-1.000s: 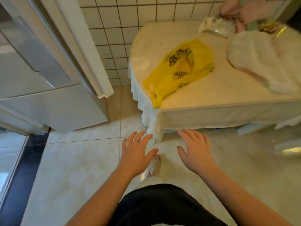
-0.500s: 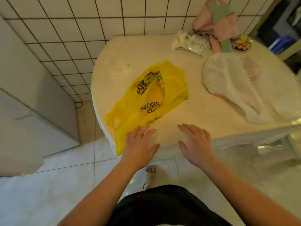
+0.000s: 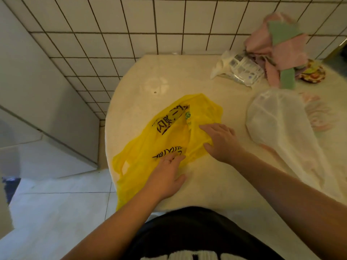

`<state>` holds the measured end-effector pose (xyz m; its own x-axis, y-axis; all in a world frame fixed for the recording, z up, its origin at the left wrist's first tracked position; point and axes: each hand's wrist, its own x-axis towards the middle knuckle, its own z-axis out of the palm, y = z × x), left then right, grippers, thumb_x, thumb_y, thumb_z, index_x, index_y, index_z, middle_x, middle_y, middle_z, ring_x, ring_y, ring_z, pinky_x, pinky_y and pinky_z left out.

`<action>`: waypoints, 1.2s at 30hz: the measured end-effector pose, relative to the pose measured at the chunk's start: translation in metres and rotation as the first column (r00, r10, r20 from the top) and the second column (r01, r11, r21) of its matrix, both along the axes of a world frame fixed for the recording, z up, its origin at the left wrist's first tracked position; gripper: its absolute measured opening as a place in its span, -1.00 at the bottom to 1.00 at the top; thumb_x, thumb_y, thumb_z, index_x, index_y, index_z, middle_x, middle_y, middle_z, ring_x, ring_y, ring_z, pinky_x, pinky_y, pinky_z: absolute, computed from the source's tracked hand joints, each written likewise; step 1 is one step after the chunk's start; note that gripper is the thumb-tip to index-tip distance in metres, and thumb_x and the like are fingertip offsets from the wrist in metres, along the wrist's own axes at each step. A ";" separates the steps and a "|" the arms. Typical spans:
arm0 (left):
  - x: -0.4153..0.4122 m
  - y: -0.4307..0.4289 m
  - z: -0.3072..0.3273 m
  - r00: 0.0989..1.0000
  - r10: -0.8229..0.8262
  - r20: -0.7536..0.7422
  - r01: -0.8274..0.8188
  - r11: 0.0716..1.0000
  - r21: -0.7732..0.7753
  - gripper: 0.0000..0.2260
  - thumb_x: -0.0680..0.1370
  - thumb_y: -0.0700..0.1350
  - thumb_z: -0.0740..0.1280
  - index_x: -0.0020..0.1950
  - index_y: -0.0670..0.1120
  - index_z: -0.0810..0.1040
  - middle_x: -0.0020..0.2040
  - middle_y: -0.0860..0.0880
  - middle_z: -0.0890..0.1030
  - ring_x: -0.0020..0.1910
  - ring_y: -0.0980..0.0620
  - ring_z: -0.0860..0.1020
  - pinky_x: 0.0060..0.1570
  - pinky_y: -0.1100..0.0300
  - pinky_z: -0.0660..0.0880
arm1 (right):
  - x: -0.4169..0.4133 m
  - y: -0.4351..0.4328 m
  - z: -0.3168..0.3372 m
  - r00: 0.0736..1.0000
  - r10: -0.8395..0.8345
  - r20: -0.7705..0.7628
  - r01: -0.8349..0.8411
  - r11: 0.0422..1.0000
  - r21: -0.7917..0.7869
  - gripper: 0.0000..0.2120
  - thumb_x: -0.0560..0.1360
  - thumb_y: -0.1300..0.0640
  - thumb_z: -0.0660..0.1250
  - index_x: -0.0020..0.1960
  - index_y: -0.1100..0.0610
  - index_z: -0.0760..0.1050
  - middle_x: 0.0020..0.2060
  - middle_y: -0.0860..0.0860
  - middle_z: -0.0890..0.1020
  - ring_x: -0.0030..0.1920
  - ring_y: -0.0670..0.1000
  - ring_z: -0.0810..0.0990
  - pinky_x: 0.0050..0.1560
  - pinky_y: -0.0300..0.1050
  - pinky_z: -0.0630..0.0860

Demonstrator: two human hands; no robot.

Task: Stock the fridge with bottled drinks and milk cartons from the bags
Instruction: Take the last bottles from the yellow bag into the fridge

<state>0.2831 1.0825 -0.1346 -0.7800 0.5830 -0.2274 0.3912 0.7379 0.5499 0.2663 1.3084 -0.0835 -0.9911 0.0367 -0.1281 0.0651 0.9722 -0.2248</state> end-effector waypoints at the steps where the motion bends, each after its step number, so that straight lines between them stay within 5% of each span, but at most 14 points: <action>1: -0.001 0.009 -0.001 1.000 0.017 -0.002 -0.017 1.000 0.004 -0.43 0.57 0.07 0.31 0.55 0.02 0.23 0.54 -0.04 0.21 0.52 -0.05 0.15 0.47 0.12 0.19 | -0.012 0.007 0.000 0.999 0.041 0.003 -0.041 0.999 0.024 -0.38 0.47 -0.01 0.33 0.50 -0.10 0.26 0.44 -0.09 0.36 0.45 0.07 0.26 0.37 0.04 0.18; 5: -0.006 0.047 -0.008 0.986 0.165 0.032 -0.166 0.986 0.031 -0.41 0.56 0.06 0.34 0.54 0.00 0.24 0.51 -0.06 0.26 0.48 -0.07 0.23 0.45 0.10 0.22 | -0.051 0.031 -0.004 0.963 0.236 0.130 -0.255 0.955 0.150 -0.33 0.48 -0.05 0.32 0.53 -0.14 0.15 0.52 -0.09 0.22 0.51 0.08 0.14 0.43 0.06 0.10; 11: -0.017 0.100 -0.020 0.913 0.399 0.080 -0.400 0.917 -0.012 -0.32 0.52 0.12 0.35 0.57 -0.01 0.17 0.49 -0.11 0.33 0.45 -0.15 0.30 0.43 -0.03 0.25 | -0.095 0.059 -0.023 0.784 0.530 0.323 -0.614 0.742 0.271 -0.16 0.42 -0.14 0.38 0.56 -0.22 -0.01 0.58 -0.10 -0.12 0.56 0.14 -0.14 0.49 0.19 -0.04; 16: -0.018 0.131 -0.025 0.826 0.550 0.124 -0.536 0.834 -0.134 -0.27 0.50 0.16 0.35 0.58 0.04 0.09 0.46 -0.12 0.38 0.43 -0.20 0.33 0.41 -0.14 0.23 | -0.119 0.075 -0.043 0.654 0.642 0.401 -0.755 0.586 0.293 -0.18 0.42 -0.12 0.38 0.55 -0.20 0.02 0.58 -0.11 -0.06 0.56 0.13 -0.07 0.49 0.22 -0.01; 21: -0.015 0.153 -0.025 0.768 0.633 0.103 -0.631 0.774 -0.055 -0.44 0.49 0.00 0.34 0.47 0.02 0.28 0.21 -0.14 0.58 0.22 -0.19 0.52 0.18 -0.06 0.44 | -0.122 0.088 -0.051 0.664 0.709 0.236 -0.746 0.605 0.278 -0.58 0.55 0.10 0.24 0.40 -0.01 0.36 0.31 0.04 0.48 0.29 0.14 0.46 0.21 0.03 0.35; 29: -0.021 0.204 -0.008 0.883 0.466 0.054 -0.468 0.883 0.030 -0.60 0.55 -0.12 0.28 0.40 -0.01 0.46 0.29 -0.11 0.57 0.22 -0.14 0.54 0.14 0.03 0.49 | -0.101 0.162 -0.062 0.729 0.684 -0.006 -0.670 0.715 0.198 -0.67 0.22 0.21 0.53 -0.02 0.09 0.66 -0.27 0.13 0.58 -0.27 0.24 0.61 -0.28 0.05 0.51; 33: -0.019 0.231 -0.014 0.939 0.333 0.081 -0.332 0.943 -0.030 -0.59 0.56 -0.10 0.26 0.41 0.02 0.44 0.35 -0.08 0.53 0.28 -0.13 0.51 0.21 0.00 0.47 | -0.084 0.200 -0.074 0.773 0.634 0.040 -0.626 0.749 0.218 -0.73 0.26 0.18 0.54 -0.05 0.01 0.68 -0.25 0.10 0.57 -0.24 0.22 0.60 -0.21 0.04 0.48; 36: -0.017 0.239 -0.024 0.950 0.251 0.184 -0.236 0.966 -0.101 -0.53 0.58 -0.04 0.29 0.49 0.00 0.36 0.42 -0.11 0.46 0.38 -0.13 0.43 0.31 0.02 0.41 | -0.071 0.212 -0.080 0.800 0.559 0.218 -0.599 0.761 0.249 -0.72 0.50 0.08 0.32 0.18 -0.09 0.60 0.02 0.07 0.56 0.08 0.18 0.54 0.09 0.05 0.37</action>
